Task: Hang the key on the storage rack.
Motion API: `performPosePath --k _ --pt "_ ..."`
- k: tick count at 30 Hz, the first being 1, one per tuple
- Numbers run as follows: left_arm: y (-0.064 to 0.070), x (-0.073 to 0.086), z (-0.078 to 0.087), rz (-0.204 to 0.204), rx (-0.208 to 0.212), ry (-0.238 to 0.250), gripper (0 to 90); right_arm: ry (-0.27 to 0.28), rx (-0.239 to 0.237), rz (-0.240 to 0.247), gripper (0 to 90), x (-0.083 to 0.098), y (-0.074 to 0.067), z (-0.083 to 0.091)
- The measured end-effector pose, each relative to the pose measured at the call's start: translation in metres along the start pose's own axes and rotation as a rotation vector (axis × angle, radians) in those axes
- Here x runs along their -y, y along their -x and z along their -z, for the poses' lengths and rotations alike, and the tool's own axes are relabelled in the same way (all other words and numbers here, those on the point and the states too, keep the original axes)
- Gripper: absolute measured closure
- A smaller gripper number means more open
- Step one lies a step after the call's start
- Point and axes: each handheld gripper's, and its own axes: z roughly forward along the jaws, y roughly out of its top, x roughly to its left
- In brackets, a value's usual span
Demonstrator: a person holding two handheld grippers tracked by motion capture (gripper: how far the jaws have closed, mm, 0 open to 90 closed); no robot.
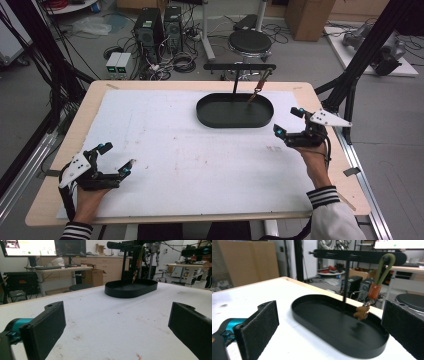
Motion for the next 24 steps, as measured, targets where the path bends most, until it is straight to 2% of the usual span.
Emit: performPosePath --k 1,6,7,8,11,13,17,20,24 --pt "0.000 0.000 0.000 0.000 0.000 -0.001 1.7 0.006 -0.008 0.004 0.3 0.008 -0.007 0.007" --pt "0.000 0.000 0.000 0.001 0.000 -0.003 1.7 0.020 -0.023 0.015 0.3 0.033 -0.024 0.016" --pt "0.000 0.000 0.000 0.001 0.000 -0.002 1.7 0.020 -0.023 0.015 0.3 0.033 -0.024 0.016" --pt "0.000 0.000 0.000 0.001 0.000 -0.002 1.7 0.027 -0.017 0.025 0.3 0.042 -0.029 0.016" --pt "0.000 0.000 0.000 -0.001 -0.002 0.001 1.7 0.037 -0.013 0.018 0.3 0.051 -0.034 0.017" --pt "0.000 0.000 0.001 -0.004 -0.003 0.003 1.7 0.063 -0.001 0.011 0.3 0.061 -0.040 0.019" --pt "0.000 0.000 0.001 -0.001 -0.005 0.010 1.7 0.085 0.007 0.005 0.3 0.070 -0.044 0.020" --pt "0.001 0.000 0.001 -0.005 -0.004 0.014 1.7 0.106 0.014 0.028 0.3 0.079 -0.050 0.021" --pt "0.001 0.001 0.002 -0.007 -0.004 0.018 1.7 0.109 0.025 0.027 0.3 0.081 -0.050 0.023"
